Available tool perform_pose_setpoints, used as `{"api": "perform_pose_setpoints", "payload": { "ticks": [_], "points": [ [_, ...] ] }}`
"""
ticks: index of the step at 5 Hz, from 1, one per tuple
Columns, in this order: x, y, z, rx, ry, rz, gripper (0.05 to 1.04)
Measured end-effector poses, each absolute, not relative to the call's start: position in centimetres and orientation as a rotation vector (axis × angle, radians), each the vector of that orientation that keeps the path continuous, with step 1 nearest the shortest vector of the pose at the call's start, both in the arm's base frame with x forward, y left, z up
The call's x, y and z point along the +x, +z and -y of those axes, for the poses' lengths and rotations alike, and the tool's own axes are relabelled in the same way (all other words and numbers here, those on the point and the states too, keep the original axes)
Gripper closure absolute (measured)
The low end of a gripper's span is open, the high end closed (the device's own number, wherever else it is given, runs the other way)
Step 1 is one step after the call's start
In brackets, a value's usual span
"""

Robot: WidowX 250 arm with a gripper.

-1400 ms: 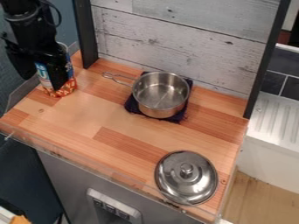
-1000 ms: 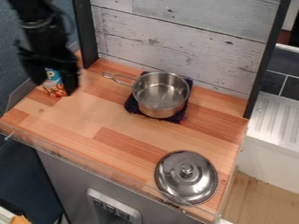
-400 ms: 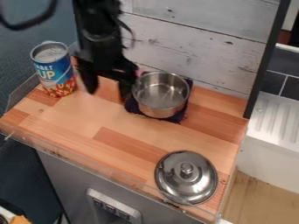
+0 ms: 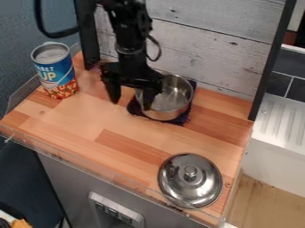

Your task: Move the silver pot to the left bottom side of the table

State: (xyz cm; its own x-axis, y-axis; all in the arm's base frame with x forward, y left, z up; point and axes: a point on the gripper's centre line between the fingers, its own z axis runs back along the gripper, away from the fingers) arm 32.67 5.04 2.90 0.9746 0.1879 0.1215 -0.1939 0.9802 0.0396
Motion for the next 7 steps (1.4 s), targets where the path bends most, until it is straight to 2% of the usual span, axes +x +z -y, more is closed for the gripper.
{"api": "perform_pose_setpoints", "payload": {
  "ticks": [2, 3, 5, 6, 7],
  "points": [
    [34.9, 3.1, -4.8, 0.044, 0.239, 0.158, 0.083],
    [35.4, 2.5, -4.9, 0.041, 0.252, 0.141, 0.115],
    [34.8, 0.8, -4.8, 0.037, 0.284, 0.086, 0.697],
    [34.4, 0.5, -4.7, 0.039, 0.251, 0.072, 0.914],
    [34.1, 1.3, -4.4, 0.014, 0.262, 0.068, 0.997]
  ]
}}
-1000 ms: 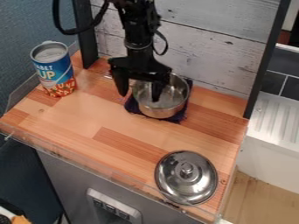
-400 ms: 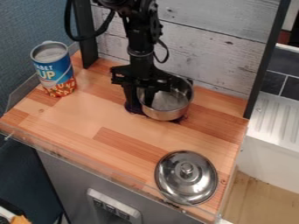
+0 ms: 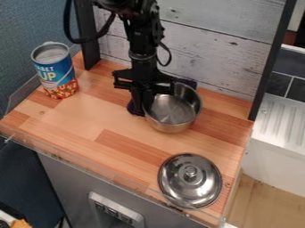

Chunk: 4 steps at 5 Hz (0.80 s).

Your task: Move the silver pot to the left bottom side of the table

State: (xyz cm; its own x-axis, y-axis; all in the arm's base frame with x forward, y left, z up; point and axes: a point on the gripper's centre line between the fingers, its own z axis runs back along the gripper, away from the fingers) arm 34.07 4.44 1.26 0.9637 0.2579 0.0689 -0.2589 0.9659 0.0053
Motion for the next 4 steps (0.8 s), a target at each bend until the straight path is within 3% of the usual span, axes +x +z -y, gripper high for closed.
{"api": "perform_pose_setpoints", "payload": {
  "ticks": [1, 2, 4],
  "points": [
    [33.7, 5.4, -5.6, -0.008, 0.266, 0.137, 1.003],
    [31.2, 7.8, -9.8, -0.023, 0.327, 0.139, 1.003],
    [25.2, 8.0, -18.5, 0.011, 0.474, 0.126, 1.003]
  ]
}}
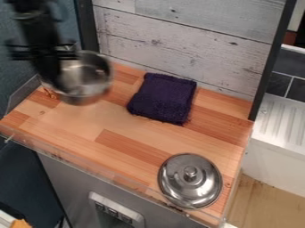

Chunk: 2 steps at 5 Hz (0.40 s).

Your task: Move the silver pot to the left bottom side of the table

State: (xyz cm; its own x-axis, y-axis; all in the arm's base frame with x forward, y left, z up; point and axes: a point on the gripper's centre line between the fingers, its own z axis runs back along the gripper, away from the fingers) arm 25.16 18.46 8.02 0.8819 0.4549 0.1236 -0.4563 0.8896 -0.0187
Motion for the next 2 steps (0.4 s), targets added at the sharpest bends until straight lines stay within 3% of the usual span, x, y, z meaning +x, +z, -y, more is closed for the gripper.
{"api": "perform_pose_setpoints", "payload": {
  "ticks": [2],
  "points": [
    [23.3, 4.7, -21.8, 0.048, 0.657, 0.081, 1.003]
  ]
}}
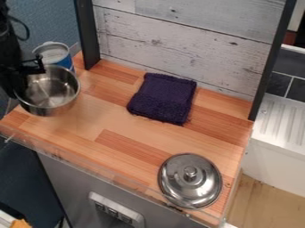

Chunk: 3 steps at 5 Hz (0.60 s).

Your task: Move the silver pot to the left bottom side of the table

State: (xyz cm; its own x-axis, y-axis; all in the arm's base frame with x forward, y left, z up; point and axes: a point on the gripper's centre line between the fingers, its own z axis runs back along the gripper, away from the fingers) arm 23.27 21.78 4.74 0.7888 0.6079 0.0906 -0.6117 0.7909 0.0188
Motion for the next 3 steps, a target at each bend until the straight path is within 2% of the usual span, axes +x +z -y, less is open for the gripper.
{"api": "perform_pose_setpoints", "payload": {
  "ticks": [1, 3],
  "points": [
    [23.0, 2.6, -21.3, 0.043, 0.711, 0.031, 1.003],
    [23.4, 0.5, -17.5, 0.043, 0.655, -0.015, 1.003]
  ]
}}
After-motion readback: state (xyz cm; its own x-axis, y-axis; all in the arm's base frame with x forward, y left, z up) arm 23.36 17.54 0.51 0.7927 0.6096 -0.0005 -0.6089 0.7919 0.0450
